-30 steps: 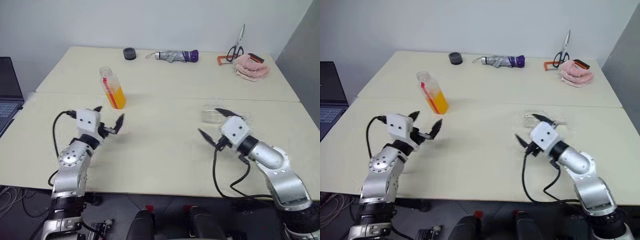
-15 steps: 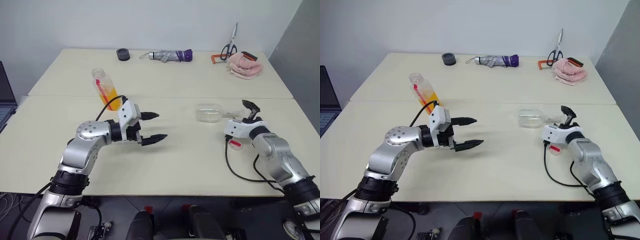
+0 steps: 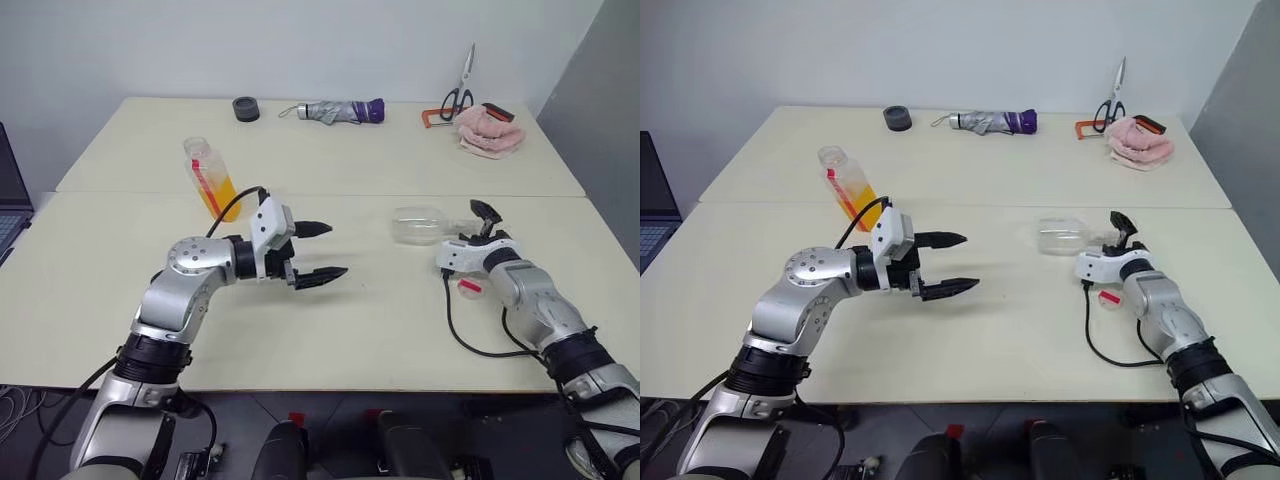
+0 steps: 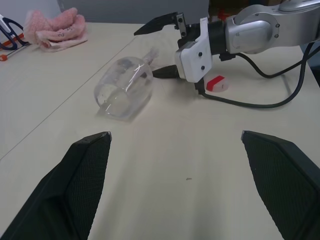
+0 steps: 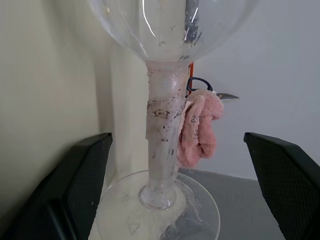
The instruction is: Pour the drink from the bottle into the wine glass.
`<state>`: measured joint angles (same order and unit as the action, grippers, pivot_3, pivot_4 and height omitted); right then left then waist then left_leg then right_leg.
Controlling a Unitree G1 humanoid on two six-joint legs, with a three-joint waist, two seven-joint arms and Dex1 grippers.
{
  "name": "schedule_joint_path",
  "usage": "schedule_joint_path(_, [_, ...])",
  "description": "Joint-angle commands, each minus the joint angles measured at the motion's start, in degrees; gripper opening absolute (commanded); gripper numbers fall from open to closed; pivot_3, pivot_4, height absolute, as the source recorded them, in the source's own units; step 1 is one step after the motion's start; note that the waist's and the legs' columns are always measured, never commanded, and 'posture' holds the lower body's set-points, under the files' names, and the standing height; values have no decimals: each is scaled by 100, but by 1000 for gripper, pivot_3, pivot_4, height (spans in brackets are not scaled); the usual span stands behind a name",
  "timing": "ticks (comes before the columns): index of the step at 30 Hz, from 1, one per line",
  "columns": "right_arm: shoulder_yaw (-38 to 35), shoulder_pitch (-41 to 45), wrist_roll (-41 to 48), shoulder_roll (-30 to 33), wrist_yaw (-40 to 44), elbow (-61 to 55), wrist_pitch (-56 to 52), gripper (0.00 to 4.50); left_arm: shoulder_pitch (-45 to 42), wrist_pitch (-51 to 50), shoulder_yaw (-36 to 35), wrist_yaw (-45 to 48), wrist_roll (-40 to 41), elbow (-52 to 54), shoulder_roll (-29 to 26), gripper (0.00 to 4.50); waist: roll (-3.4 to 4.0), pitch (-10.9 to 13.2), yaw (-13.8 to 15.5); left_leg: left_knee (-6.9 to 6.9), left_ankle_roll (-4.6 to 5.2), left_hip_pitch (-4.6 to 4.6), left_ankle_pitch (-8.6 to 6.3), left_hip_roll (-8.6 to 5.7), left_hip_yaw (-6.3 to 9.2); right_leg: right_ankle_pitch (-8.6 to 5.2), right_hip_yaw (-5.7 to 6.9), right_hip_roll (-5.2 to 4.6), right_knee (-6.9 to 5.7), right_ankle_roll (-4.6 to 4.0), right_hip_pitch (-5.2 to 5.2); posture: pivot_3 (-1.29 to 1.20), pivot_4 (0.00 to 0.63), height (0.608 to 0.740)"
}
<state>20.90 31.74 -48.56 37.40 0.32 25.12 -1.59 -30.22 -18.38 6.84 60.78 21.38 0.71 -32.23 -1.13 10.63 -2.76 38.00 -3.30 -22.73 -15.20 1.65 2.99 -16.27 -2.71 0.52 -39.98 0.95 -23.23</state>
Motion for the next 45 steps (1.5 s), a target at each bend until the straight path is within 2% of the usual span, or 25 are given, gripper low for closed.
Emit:
schedule_joint_path(1, [38, 112, -69, -47, -146, 213, 27, 4328, 34, 171, -82, 24, -26, -36, 34, 4493, 0, 0, -6, 1, 0, 0, 0, 0, 0, 0, 0, 0, 0, 0, 0, 0, 150, 740])
schedule_joint_path(3, [113, 148, -76, -93, -193, 375, 70, 3908, 56, 242, -92, 25, -38, -122, 60, 4500, 0, 0, -8, 1, 0, 0, 0, 0, 1, 0, 1, 0, 0, 0, 1, 0, 150, 740])
schedule_joint_path(11, [297, 376, -111, -280, -454, 988, 257, 1004, 98, 348, -117, -39, -83, -263, 139, 4500, -12, -7, -46, 1, 0, 5, 0, 1, 1, 1, 0, 1, -2, 0, 4, 0, 150, 740])
schedule_joint_path(14, [217, 430, -31, -296, -590, 864, 326, 107, 182, 274, -207, -140, -56, -234, 129, 4500, -32, -20, -64, 1, 0, 13, 0, 3, -1, 1, -3, 2, -4, 0, 9, 0, 150, 740])
schedule_joint_path(17, [-9, 398, 195, -285, -614, 389, 416, 103, 361, 98, -455, -353, 43, -186, 72, 4500, -31, -19, -67, 1, 0, 13, 0, 3, -2, 1, -6, 3, -4, 0, 8, 0, 150, 740])
schedule_joint_path(21, [-414, 252, 1086, -634, -311, -427, 747, 103, 750, -249, -974, -679, 268, 24, -44, 4500, -28, -17, -86, -5, 1, 5, 0, 8, -1, 0, -6, 5, -6, -1, -3, 0, 150, 740])
schedule_joint_path(23, [-625, 188, 2158, -1344, 140, -612, 976, 103, 991, -475, -1287, -818, 422, 177, -154, 4500, -28, -17, -111, -7, 1, 0, 0, 12, 2, 0, -3, 6, -5, -2, -7, 0, 150, 740])
schedule_joint_path(25, [-744, 200, 2849, -1961, 531, -522, 1028, 103, 1159, -630, -1495, -903, 527, 290, -243, 4500, -28, -17, -124, -9, 1, 1, 0, 19, 4, 1, -1, 7, -3, -2, -7, 0, 150, 740])
schedule_joint_path(30, [-1083, 725, 4353, -3516, 1414, 690, 1255, 103, 1373, -1035, -1927, -1112, 804, 678, -470, 4500, -25, -15, -62, -4, 0, -2, 0, 11, 11, 1, 10, -2, -4, -3, -4, 0, 150, 740])
schedule_joint_path(35, [-1447, 1324, 4971, -4203, 1922, 2052, 1604, 103, 1553, -1335, -2228, -1187, 984, 982, -763, 4500, -24, -15, -2, -6, 0, -3, 0, 6, 16, 1, 17, -12, -1, -3, -3, 0, 150, 740])
schedule_joint_path(45, [-1530, 1218, 4984, -4334, 2427, 2992, 2366, 103, 1329, -1776, -2590, -1427, 1321, 1284, -1095, 4500, -23, -14, -8, -11, -1, 1, 0, 5, 14, 1, 17, -11, -1, -3, -3, 0, 150, 740])
